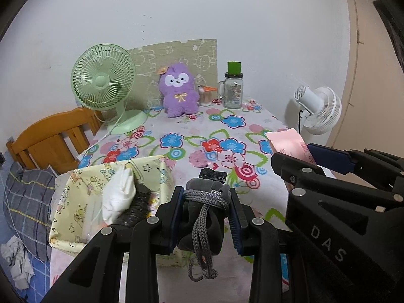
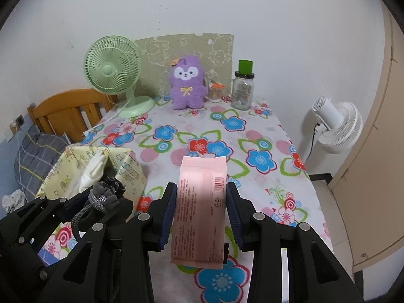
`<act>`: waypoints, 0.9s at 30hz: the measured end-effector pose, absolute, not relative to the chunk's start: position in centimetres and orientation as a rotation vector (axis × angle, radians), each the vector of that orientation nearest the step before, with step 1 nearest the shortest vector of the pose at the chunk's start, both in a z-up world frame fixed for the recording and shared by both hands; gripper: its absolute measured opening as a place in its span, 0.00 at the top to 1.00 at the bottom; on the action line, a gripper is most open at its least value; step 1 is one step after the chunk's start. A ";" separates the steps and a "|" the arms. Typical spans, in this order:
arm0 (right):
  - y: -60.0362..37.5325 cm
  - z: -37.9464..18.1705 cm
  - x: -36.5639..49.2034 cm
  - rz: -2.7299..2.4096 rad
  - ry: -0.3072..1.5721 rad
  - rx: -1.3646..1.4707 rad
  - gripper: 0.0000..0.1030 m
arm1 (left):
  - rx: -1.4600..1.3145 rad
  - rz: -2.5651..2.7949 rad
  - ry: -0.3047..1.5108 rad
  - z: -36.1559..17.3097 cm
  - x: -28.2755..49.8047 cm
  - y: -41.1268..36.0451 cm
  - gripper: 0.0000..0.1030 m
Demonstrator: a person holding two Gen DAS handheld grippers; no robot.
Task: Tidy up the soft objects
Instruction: 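Lift the grey pouch and pink packet and carry them toward the box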
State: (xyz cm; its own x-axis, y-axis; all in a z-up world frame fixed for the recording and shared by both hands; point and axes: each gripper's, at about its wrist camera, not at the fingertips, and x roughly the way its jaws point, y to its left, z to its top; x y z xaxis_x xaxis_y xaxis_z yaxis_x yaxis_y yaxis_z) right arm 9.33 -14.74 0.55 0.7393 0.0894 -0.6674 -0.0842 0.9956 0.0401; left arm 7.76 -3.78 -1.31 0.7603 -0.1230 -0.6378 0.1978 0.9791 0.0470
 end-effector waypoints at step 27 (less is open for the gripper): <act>-7.6 0.6 12.9 0.200 0.741 0.004 0.59 | 0.072 -0.097 0.690 -1.7 11.4 3.7 0.68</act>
